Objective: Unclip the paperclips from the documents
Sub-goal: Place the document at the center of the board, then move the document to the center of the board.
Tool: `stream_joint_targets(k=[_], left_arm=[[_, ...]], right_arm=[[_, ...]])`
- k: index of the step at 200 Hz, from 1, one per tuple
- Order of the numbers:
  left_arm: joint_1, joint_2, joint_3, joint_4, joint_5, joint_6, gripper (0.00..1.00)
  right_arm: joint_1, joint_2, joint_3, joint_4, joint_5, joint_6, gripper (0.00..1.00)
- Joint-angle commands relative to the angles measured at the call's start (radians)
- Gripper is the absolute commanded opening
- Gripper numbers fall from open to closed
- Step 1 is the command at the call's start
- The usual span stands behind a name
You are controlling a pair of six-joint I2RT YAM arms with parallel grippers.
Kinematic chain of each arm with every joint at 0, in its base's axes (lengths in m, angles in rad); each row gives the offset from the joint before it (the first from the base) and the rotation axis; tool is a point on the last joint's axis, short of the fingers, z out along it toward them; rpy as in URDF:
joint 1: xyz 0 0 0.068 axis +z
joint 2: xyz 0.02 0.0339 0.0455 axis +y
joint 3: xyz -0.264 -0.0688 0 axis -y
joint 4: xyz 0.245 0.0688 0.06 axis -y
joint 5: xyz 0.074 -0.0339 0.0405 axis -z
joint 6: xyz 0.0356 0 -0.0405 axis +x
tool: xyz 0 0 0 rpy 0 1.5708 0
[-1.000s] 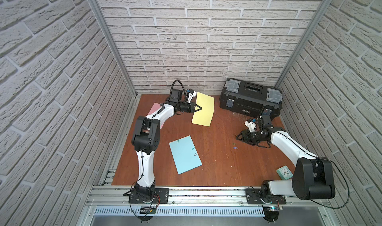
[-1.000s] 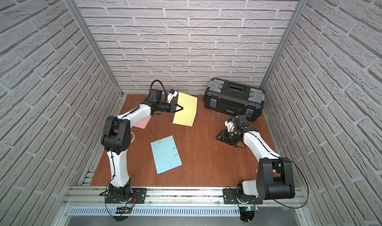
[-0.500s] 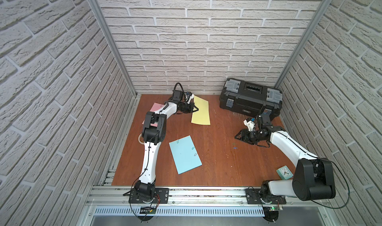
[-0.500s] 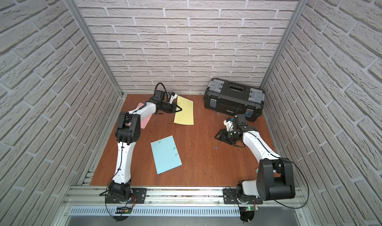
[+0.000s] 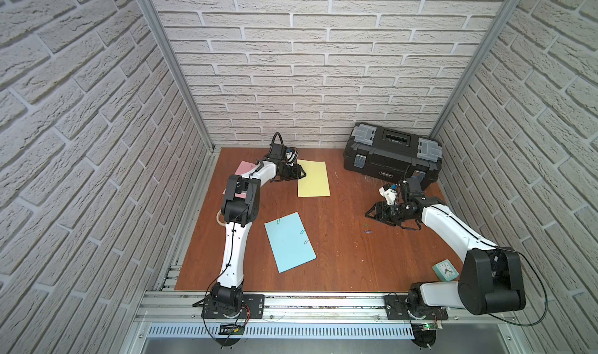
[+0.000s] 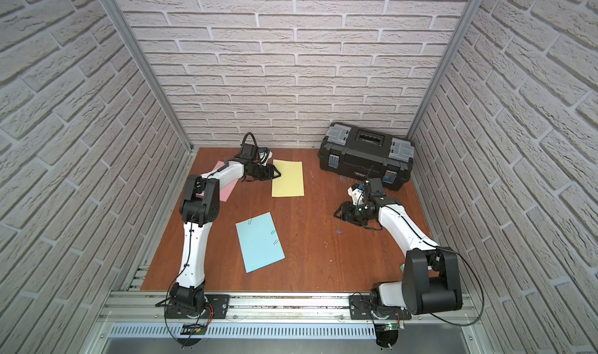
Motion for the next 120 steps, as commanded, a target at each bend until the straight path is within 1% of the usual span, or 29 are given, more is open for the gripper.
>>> stream_joint_targets(k=[1, 24, 51, 78, 107, 120], left_arm=[[0.013, -0.118, -0.080, 0.035, -0.111, 0.010, 0.57], [0.013, -0.212, -0.205, 0.075, -0.165, 0.006, 0.65], [-0.005, -0.360, -0.386, 0.110, -0.221, -0.008, 0.67], [-0.052, -0.515, -0.547, 0.055, -0.330, -0.015, 0.69], [-0.095, -0.684, -0.712, 0.004, -0.421, -0.078, 0.70], [-0.116, -0.752, -0.768, -0.028, -0.453, -0.105, 0.73]], right_arm=[[0.011, -0.003, 0.028, 0.017, -0.017, -0.002, 0.54], [0.018, 0.007, 0.033, 0.027, -0.029, -0.007, 0.54], [0.029, 0.030, 0.043, 0.040, -0.040, -0.013, 0.55], [0.040, 0.054, 0.057, 0.044, -0.050, -0.025, 0.55], [0.051, 0.078, 0.074, 0.048, -0.062, -0.040, 0.57], [0.055, 0.089, 0.082, 0.047, -0.067, -0.048, 0.58]])
